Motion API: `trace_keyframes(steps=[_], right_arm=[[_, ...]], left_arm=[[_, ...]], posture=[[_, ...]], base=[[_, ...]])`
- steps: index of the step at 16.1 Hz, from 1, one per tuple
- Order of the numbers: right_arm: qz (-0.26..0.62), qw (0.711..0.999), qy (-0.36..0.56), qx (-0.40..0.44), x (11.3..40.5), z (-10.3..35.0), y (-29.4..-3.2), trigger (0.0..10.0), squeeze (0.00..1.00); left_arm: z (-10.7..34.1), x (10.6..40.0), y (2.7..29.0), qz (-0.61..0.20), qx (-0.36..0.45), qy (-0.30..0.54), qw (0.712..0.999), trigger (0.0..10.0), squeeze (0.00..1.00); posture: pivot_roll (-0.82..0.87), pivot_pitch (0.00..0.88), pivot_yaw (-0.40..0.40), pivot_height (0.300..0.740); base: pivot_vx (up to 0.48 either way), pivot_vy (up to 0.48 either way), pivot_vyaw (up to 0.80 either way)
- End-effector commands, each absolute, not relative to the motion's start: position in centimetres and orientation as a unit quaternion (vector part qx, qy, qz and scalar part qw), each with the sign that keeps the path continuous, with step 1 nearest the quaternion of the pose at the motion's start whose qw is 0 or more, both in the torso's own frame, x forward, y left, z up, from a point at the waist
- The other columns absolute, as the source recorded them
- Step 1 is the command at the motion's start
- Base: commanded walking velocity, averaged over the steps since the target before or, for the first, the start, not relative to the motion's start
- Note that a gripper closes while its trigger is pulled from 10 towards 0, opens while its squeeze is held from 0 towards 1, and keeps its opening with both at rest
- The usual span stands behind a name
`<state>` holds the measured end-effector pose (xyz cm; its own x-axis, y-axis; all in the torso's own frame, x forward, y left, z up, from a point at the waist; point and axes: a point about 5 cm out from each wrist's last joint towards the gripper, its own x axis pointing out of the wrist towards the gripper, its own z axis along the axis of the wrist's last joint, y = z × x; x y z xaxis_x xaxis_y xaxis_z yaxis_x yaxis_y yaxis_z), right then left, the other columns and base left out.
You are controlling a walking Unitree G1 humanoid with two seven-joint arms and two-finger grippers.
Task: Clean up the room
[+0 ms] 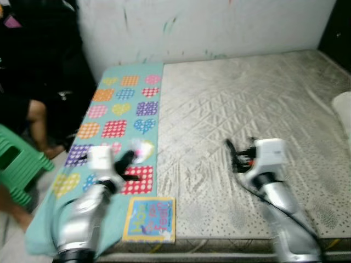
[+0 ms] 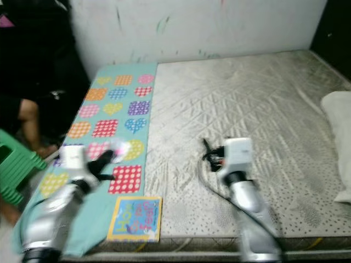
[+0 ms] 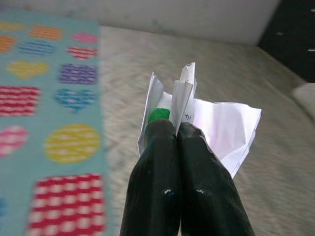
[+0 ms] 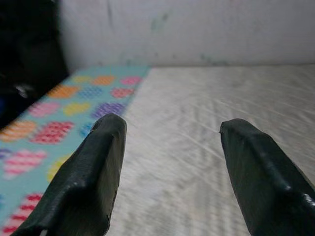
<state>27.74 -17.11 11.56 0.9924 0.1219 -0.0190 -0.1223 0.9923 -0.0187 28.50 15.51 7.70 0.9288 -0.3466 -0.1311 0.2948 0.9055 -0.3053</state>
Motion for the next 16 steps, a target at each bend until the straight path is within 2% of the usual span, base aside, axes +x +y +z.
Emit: trace_keyframes(steps=[1, 4, 6, 10, 12, 16], right_arm=[[0.065, 0.998, -0.004, -0.009, 27.9, 11.9, -16.6, 10.0, 0.0], [0.024, 0.999, -0.021, 0.0, 27.1, 11.8, -17.6, 10.0, 0.0], [0.023, 1.0, -0.02, 0.006, 27.1, 11.3, -17.0, 10.0, 0.0], [0.108, 0.994, -0.014, -0.013, 28.7, 11.8, -15.1, 10.0, 0.0], [0.16, 0.987, -0.016, -0.024, 30.3, 12.5, -14.0, 10.0, 0.0], [0.198, 0.98, -0.021, -0.018, 31.8, 13.1, -12.2, 10.0, 0.0]], left_arm=[[7.1, 28.3, 16.5, -0.152, -0.129, 0.106, 0.974, 10.0, 0.0], [7.2, 29.1, 16.3, -0.167, -0.114, 0.111, 0.973, 10.0, 0.0], [7.3, 29.9, 16.0, -0.173, -0.108, 0.113, 0.972, 10.0, 0.0], [7.0, 29.7, 16.3, -0.137, -0.122, 0.096, 0.978, 10.0, 0.0], [6.5, 28.6, 17.4, -0.089, -0.135, 0.084, 0.983, 10.0, 0.0], [6.6, 27.8, 18.8, -0.045, -0.139, 0.069, 0.987, 10.0, 0.0]], posture=[[-0.26, 0.0, 0.115, 0.74], [-0.31, 0.0, 0.188, 0.74], [-0.33, 0.0, 0.209, 0.74], [-0.24, 0.0, 0.063, 0.74], [-0.18, 0.0, -0.012, 0.74], [-0.11, 0.0, -0.061, 0.74]], base=[[0.0, 0.0, 0.0], [0.0, 0.0, 0.0], [0.0, 0.0, 0.0], [0.0, 0.0, 0.0], [0.0, 0.0, 0.0], [0.0, 0.0, 0.0]])
